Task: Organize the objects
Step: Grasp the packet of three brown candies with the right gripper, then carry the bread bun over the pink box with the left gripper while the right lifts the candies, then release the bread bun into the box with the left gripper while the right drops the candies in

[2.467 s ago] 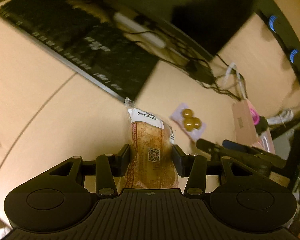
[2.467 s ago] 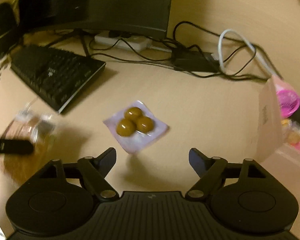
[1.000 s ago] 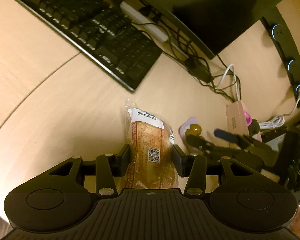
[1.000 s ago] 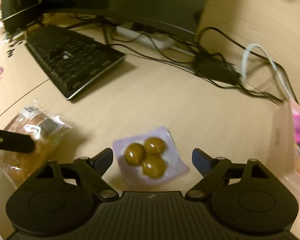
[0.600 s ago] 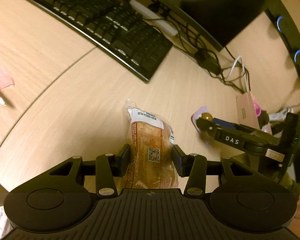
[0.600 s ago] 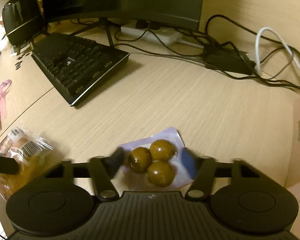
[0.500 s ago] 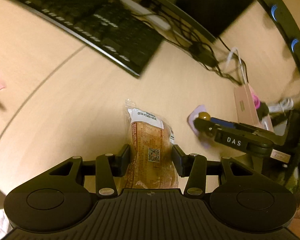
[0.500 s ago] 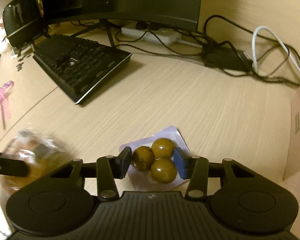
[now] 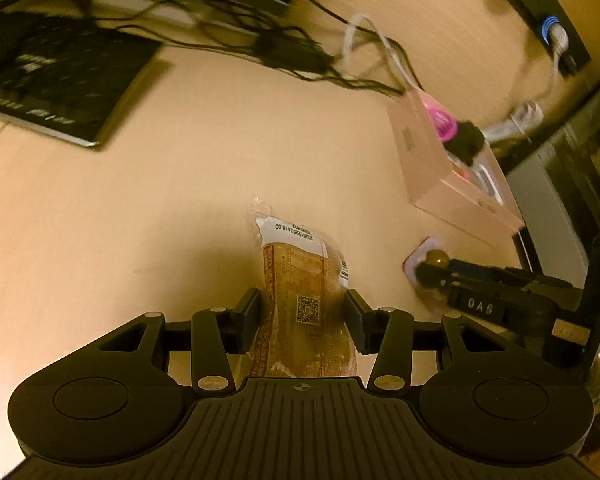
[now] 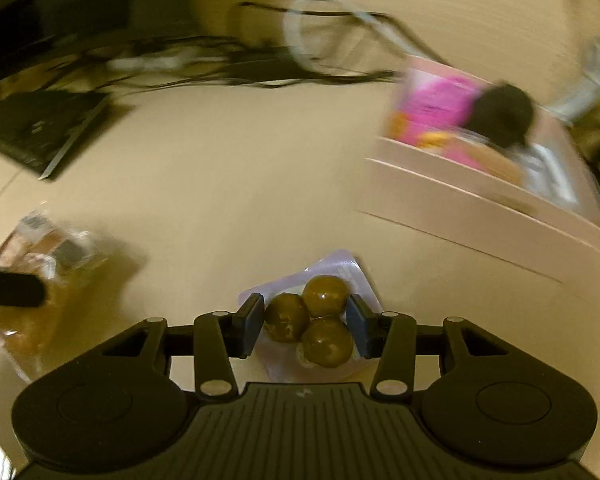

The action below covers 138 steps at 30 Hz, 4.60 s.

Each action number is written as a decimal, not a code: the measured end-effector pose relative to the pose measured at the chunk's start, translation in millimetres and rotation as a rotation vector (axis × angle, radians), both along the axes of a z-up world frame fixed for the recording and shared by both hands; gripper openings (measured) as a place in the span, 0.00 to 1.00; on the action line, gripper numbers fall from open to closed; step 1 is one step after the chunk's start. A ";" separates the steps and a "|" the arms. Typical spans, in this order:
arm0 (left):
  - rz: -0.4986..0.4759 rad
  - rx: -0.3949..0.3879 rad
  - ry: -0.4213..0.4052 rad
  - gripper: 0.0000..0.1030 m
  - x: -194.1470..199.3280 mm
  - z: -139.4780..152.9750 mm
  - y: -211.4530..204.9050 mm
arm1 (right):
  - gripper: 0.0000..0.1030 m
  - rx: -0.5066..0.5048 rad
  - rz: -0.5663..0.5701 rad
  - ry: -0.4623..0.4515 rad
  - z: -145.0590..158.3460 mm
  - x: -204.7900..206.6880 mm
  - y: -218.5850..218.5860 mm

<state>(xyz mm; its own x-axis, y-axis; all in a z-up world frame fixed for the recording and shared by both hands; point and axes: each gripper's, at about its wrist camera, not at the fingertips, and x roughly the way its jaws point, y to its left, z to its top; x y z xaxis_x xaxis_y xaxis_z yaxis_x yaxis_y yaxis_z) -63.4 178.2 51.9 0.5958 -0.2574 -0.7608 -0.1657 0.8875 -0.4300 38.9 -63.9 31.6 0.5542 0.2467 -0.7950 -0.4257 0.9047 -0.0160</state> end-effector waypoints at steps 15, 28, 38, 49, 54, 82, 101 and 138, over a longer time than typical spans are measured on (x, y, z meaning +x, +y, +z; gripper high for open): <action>-0.202 -0.010 0.073 0.48 40.9 13.3 -100.8 | 0.05 0.103 -0.043 -0.007 38.7 -32.5 -115.5; -0.154 0.004 0.087 0.48 71.2 10.0 -148.6 | 0.93 0.035 0.138 -0.119 8.7 -26.9 -142.0; -0.077 0.028 0.092 0.48 63.1 11.9 -138.2 | 1.00 0.185 -0.035 0.012 -16.9 5.4 -125.1; -0.105 0.019 0.114 0.48 54.9 3.4 -128.4 | 0.74 0.097 0.048 -0.075 -6.8 -7.0 -104.7; -0.146 0.017 0.115 0.48 57.6 0.0 -130.0 | 0.72 0.111 0.000 -0.090 13.7 -18.1 -115.5; -0.139 -0.131 -0.289 0.48 227.7 50.8 -154.9 | 0.72 0.061 -0.158 -0.202 82.2 -51.2 -156.7; -0.062 -0.031 -0.150 0.48 90.4 27.4 -82.6 | 0.83 0.199 -0.068 -0.343 135.2 130.5 -76.0; -0.058 0.255 -0.097 0.89 226.6 -3.8 -81.8 | 0.57 -0.093 -0.257 -0.242 26.7 105.6 -88.1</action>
